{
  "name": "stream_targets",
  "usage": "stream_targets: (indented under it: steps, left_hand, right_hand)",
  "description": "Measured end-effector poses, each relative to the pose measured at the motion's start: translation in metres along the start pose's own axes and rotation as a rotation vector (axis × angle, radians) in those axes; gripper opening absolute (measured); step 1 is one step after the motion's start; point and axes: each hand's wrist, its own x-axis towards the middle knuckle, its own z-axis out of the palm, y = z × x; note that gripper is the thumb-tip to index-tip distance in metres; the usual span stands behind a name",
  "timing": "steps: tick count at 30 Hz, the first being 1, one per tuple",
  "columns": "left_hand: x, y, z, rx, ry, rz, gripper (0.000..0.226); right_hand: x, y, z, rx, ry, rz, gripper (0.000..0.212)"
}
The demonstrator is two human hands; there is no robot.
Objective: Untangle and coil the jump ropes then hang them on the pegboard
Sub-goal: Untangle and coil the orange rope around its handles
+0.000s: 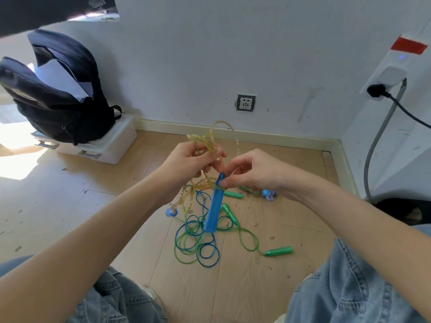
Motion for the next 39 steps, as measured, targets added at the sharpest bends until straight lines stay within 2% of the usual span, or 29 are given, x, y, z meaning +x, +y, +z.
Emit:
stream_targets:
  steps: [3, 8, 12, 16, 18, 20, 22, 24, 26, 28, 32, 35, 39]
  left_hand:
    - [0.000, 0.000, -0.003, 0.071, -0.050, -0.094, 0.017]
    - [-0.003, 0.001, 0.001, 0.107, -0.156, -0.129, 0.022]
    - [-0.003, 0.002, 0.000, 0.133, -0.199, -0.162, 0.022]
    - [-0.003, 0.001, 0.000, 0.184, -0.105, -0.207, 0.027]
    - [-0.002, 0.000, 0.001, 0.187, -0.071, -0.199, 0.022]
    - [0.000, -0.001, 0.000, 0.167, -0.002, -0.173, 0.016]
    - [0.000, -0.001, 0.000, 0.166, 0.003, -0.156, 0.011]
    - [-0.001, -0.002, 0.000, 0.179, -0.059, -0.162, 0.015]
    - [-0.002, -0.002, 0.000, 0.201, -0.090, -0.173, 0.018]
    - [-0.001, -0.004, -0.001, 0.249, -0.091, -0.177, 0.019]
    - [0.004, -0.010, 0.000, 0.470, -0.078, -0.146, 0.022]
    - [0.005, -0.010, 0.000, 0.560, -0.069, -0.116, 0.016]
    - [0.004, -0.008, -0.001, 0.652, -0.147, -0.119, 0.016]
  right_hand:
    - [-0.002, 0.001, -0.008, 0.208, 0.063, 0.056, 0.002]
    - [-0.002, 0.001, -0.017, 0.489, 0.205, 0.088, 0.004]
    - [0.000, 0.001, -0.012, 0.778, 0.143, 0.080, 0.007]
    - [0.000, 0.000, -0.013, 0.839, 0.119, 0.003, 0.009]
    - [0.000, 0.000, -0.013, 0.810, 0.153, -0.010, 0.006]
    - [0.001, 0.000, -0.012, 0.725, 0.219, -0.001, 0.014]
    - [0.002, 0.001, -0.011, 0.435, 0.275, -0.034, 0.033]
    - [0.002, 0.002, -0.008, 0.032, 0.245, -0.118, 0.049]
    - [0.002, 0.003, -0.005, -0.279, 0.202, -0.185, 0.037]
    - [0.002, 0.006, -0.007, -0.451, 0.234, -0.219, 0.019]
    - [0.005, 0.009, -0.013, -0.545, 0.380, -0.274, 0.012]
    - [0.006, 0.011, -0.015, -0.452, 0.490, -0.271, 0.011]
    - [0.007, 0.013, -0.012, -0.394, 0.464, -0.251, 0.014]
